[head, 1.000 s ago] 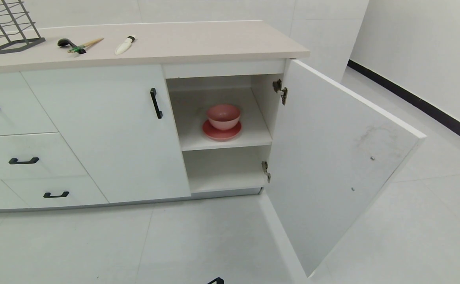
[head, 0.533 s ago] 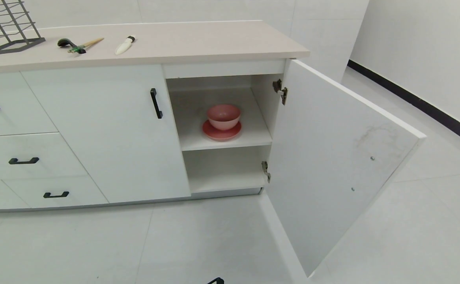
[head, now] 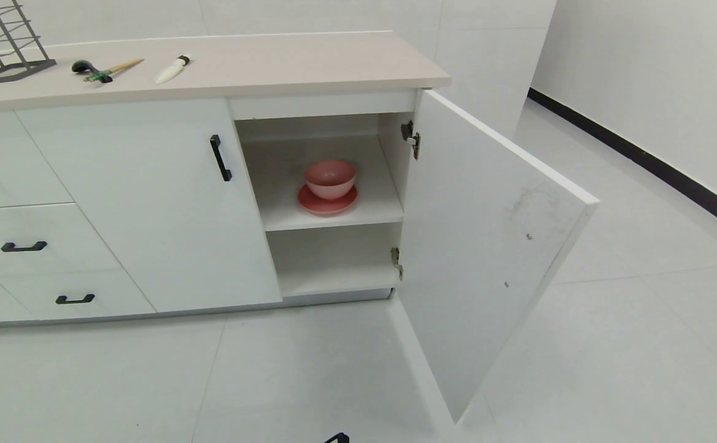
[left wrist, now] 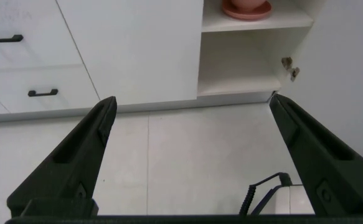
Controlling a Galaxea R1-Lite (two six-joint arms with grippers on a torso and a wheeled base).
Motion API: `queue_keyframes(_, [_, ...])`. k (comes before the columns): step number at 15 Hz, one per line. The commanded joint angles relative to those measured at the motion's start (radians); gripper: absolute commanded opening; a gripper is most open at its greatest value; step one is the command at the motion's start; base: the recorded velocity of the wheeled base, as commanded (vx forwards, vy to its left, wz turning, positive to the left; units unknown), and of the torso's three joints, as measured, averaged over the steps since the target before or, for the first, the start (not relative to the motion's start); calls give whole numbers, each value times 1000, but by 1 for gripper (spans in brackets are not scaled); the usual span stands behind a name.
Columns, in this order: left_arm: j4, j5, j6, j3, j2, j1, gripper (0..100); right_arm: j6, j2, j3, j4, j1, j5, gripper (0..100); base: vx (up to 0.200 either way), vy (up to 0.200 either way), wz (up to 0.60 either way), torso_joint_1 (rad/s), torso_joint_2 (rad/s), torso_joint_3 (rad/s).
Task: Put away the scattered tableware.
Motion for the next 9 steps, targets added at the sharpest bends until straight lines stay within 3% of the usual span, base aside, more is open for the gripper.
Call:
queue_keyframes(1, [-1, -1, 0, 0, 1, 0, 100, -6, 157, -1, -77, -4, 23, 0, 0, 0, 0, 0, 0, 0])
queue_keyframes(2, [-1, -1, 0, 0, 1, 0, 100, -8, 209, 0, -126, -4, 26, 0, 0, 0, 0, 0, 0, 0])
queue_keyframes(5, [1, -1, 0, 0, 1, 0, 100, -19, 384, 31, -310, 0, 32, 0, -200, 0, 0, 6, 5, 1])
queue_keyframes(7, [-1, -1, 0, 0, 1, 0, 100, -22, 407, 37, -338, 0, 34, 0, 0, 0, 0, 0, 0, 0])
queue_keyframes(8, [-1, -2, -6, -2, 1, 0, 100, -25, 573, 89, -562, 2, 98, 0, 0, 0, 0, 0, 0, 0])
queue_keyframes(9, [-1, -2, -6, -2, 1, 0, 100, -34, 663, 100, -675, 2, 104, 0, 0, 0, 0, 0, 0, 0])
